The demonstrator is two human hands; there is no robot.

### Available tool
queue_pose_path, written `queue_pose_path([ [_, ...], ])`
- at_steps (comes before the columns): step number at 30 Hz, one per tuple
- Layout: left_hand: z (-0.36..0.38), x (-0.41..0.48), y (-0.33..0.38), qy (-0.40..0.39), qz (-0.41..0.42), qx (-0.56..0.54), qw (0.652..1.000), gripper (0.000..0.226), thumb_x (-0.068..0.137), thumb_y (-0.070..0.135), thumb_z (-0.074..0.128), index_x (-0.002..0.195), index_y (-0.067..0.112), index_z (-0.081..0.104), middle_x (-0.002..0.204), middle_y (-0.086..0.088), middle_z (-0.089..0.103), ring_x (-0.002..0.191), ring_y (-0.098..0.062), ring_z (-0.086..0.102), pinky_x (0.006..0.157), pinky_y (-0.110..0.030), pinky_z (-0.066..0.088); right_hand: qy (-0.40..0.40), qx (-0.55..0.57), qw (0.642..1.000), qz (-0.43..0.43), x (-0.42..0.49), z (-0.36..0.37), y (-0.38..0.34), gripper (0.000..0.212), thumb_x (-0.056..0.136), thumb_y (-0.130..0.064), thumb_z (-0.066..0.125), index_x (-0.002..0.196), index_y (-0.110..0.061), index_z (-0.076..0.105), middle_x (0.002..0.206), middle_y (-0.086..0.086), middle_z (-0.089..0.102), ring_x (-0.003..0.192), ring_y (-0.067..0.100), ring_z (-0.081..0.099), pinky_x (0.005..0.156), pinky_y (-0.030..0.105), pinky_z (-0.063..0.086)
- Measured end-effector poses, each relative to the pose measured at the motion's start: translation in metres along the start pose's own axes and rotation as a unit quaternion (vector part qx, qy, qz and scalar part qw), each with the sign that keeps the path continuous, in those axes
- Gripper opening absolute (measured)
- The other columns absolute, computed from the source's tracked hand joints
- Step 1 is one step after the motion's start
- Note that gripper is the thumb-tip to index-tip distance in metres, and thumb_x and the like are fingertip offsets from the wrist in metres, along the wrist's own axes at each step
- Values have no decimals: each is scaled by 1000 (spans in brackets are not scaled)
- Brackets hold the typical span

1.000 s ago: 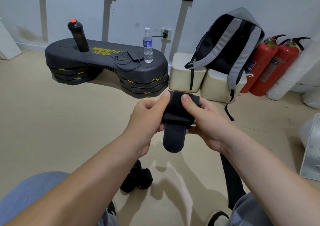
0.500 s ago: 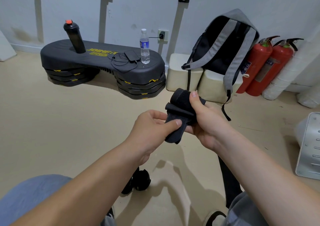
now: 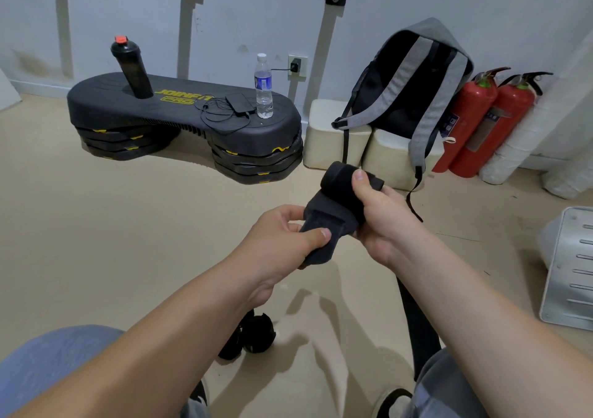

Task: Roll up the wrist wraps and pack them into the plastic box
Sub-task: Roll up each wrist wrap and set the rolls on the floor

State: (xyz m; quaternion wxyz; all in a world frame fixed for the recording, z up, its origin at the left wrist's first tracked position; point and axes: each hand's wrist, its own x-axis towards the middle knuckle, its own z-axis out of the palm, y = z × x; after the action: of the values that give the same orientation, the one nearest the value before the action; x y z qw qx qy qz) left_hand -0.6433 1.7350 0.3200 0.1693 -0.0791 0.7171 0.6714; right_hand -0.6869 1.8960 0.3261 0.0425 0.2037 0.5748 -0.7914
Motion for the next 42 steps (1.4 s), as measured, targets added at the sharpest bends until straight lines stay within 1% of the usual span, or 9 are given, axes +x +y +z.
queue_pose_path([
  [3, -2, -1, 2, -9, -9, 14, 1000, 15, 99, 24, 72, 109, 14, 71, 76, 2, 71, 61, -14, 56, 64, -27, 48, -23, -7, 999, -34, 0, 0, -1, 26, 104, -24, 66, 128, -15, 61, 120, 9, 75, 97, 27, 77, 76, 44, 64],
  [8, -8, 0, 9, 29, -32, 20, 999, 51, 102, 64, 50, 110, 21, 77, 96, 5, 79, 77, -14, 69, 70, -30, 55, -107, -65, 989, -75, -8, -2, 2, 32, 97, 0, 69, 124, -14, 59, 121, 15, 69, 91, 23, 74, 69, 35, 62],
  [15, -12, 5, 16, 9, -33, -59, 998, 63, 101, 72, 45, 119, 20, 76, 97, -2, 83, 80, -18, 80, 72, -33, 61, -236, -167, 947, -142, -15, 0, 5, 57, 78, 28, 69, 103, -23, 71, 108, 6, 70, 87, 16, 71, 81, 36, 62],
  [20, -12, 9, 8, -3, -33, -65, 997, 71, 92, 73, 61, 123, 10, 72, 99, -9, 79, 77, -22, 72, 74, -33, 63, -238, -157, 951, -122, -12, -2, 4, 73, 66, 37, 55, 82, -31, 76, 91, -4, 73, 94, 25, 67, 77, 39, 59],
  [26, -10, 12, 8, 57, 20, -101, 993, 51, 97, 56, 69, 120, 10, 69, 94, -7, 69, 74, -22, 59, 67, -31, 54, -260, -58, 964, 24, -9, -3, -1, 72, 64, 1, 56, 133, -19, 66, 116, 11, 67, 102, 29, 64, 75, 36, 56],
  [29, -8, 10, 9, 83, 60, -107, 989, 35, 98, 43, 72, 117, 14, 65, 100, -6, 74, 83, -24, 69, 77, -39, 59, -281, -23, 958, 61, -14, -4, -10, 39, 91, -22, 62, 127, -9, 73, 115, 16, 71, 95, 32, 69, 74, 38, 58],
  [33, -6, 7, 4, 85, 98, -101, 986, 47, 89, 31, 84, 126, 19, 59, 115, -6, 74, 107, -28, 75, 91, -49, 64, -227, -116, 965, 57, -16, -1, -8, 41, 98, -61, 60, 110, -28, 82, 99, 6, 79, 94, 28, 74, 90, 46, 61],
  [39, -5, 4, 5, 97, 165, -30, 981, 54, 83, 11, 88, 123, 27, 54, 117, 7, 64, 91, -10, 75, 69, -18, 57, -213, -96, 969, 86, -22, 2, -10, 50, 99, -60, 58, 118, -18, 77, 106, 10, 79, 94, 27, 75, 86, 42, 65],
  [42, -6, 6, 3, 106, 198, 28, 974, 58, 77, 7, 91, 115, 30, 54, 112, 10, 67, 93, -12, 74, 74, -29, 62, -214, -69, 971, 84, -24, 2, -10, 46, 102, -54, 56, 122, -16, 73, 111, 8, 81, 99, 22, 78, 90, 40, 64],
])
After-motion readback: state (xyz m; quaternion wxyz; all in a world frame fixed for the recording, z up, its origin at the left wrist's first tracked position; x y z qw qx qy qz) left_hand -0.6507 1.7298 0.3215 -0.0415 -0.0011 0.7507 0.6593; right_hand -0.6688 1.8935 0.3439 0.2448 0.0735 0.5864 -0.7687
